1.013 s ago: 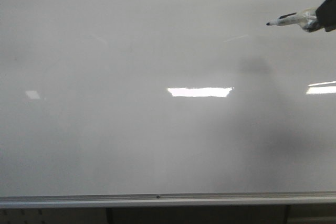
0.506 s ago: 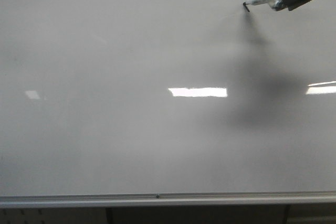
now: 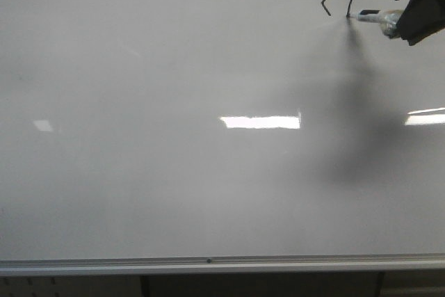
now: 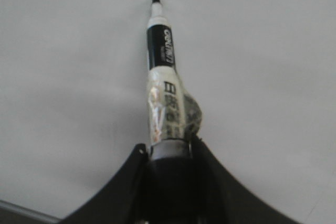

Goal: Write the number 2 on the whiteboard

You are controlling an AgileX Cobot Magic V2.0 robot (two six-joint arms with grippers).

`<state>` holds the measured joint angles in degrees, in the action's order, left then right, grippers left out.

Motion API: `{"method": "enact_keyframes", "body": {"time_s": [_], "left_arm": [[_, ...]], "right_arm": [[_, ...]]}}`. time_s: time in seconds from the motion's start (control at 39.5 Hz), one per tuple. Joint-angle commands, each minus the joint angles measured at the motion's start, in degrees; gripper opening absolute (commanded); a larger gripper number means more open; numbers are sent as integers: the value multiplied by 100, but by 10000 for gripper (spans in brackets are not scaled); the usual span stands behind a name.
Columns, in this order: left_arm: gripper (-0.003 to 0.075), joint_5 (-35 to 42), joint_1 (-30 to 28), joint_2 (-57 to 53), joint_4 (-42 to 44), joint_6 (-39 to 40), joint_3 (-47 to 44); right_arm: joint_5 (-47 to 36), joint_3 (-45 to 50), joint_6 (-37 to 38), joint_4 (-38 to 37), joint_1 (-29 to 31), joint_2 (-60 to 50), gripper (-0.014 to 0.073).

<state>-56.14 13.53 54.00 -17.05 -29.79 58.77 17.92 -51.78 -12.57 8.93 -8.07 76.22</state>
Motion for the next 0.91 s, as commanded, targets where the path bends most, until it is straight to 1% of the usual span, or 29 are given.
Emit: {"method": "enact_keyframes", "body": {"time_s": [0.0,0.13,0.25,0.35,0.53,0.61,0.76,0.81,0.89], "left_arm": [[546,365,-12,-70,-169,49,146],[546,376,-12,-70,-169,49,146],[546,376,-12,-70,-169,49,146],[546,376,-12,-70,-169,49,146],[546,376,-12,-70,-169,49,146],[546,376,-12,-70,-169,49,146],[546,409,-12,-70,-169,49,146],[546,434,-12,-70,-169,37,146],[546,434,-1,-70,-235,-16,146]], "right_arm": [[-118,-203,-38,-40,-127,-92,64],[-155,-203,-38,-40,-361,39,64],[-201,-203,-38,-90,-366,141,64],[-106,-203,-38,-236,-182,124,64],[227,-203,-38,-225,434,26,64],[208,-203,-38,-203,466,-11,64],[351,-255,-45,-103,199,-404,64],[567,-255,-132,-103,74,-622,64],[1201,-255,-390,-103,-156,-993,64]]}}
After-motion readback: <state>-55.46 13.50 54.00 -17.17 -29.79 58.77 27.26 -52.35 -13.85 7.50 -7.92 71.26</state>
